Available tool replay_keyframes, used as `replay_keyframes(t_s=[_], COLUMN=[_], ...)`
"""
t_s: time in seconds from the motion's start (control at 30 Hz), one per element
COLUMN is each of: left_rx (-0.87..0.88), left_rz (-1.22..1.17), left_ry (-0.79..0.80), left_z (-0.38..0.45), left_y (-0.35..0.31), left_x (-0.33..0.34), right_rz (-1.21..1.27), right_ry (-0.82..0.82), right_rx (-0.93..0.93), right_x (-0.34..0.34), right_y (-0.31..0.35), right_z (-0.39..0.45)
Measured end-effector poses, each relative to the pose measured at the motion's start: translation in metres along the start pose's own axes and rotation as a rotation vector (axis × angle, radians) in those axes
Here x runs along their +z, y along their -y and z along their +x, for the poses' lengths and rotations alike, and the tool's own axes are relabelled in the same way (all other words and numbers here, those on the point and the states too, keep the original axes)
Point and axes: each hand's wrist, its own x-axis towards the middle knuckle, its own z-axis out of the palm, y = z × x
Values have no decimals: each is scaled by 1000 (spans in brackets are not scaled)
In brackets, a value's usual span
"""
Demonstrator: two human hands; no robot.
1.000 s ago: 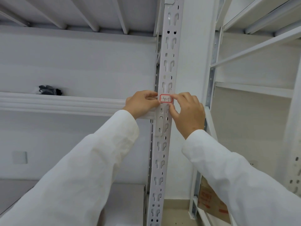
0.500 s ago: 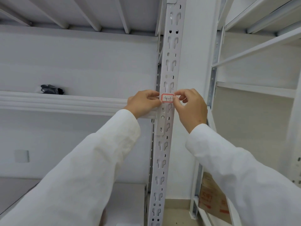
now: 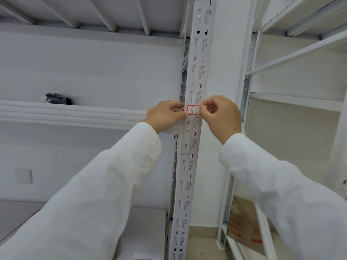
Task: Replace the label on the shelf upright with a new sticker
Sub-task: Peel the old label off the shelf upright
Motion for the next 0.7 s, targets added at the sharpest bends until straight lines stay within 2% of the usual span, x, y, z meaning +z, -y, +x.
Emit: replay_keyframes(t_s=[0.33, 0.7], left_rx=[4, -13], left_rz=[16, -19], left_ry=[1, 3], left_z=[-1, -4], left_y=[1, -2], left_x=[0, -2], right_rz=[-83, -373], right_ry=[23, 108], right_rx=[-38, -129], right_x=[2, 0], right_y=[-5, 8], right_z=[0, 12])
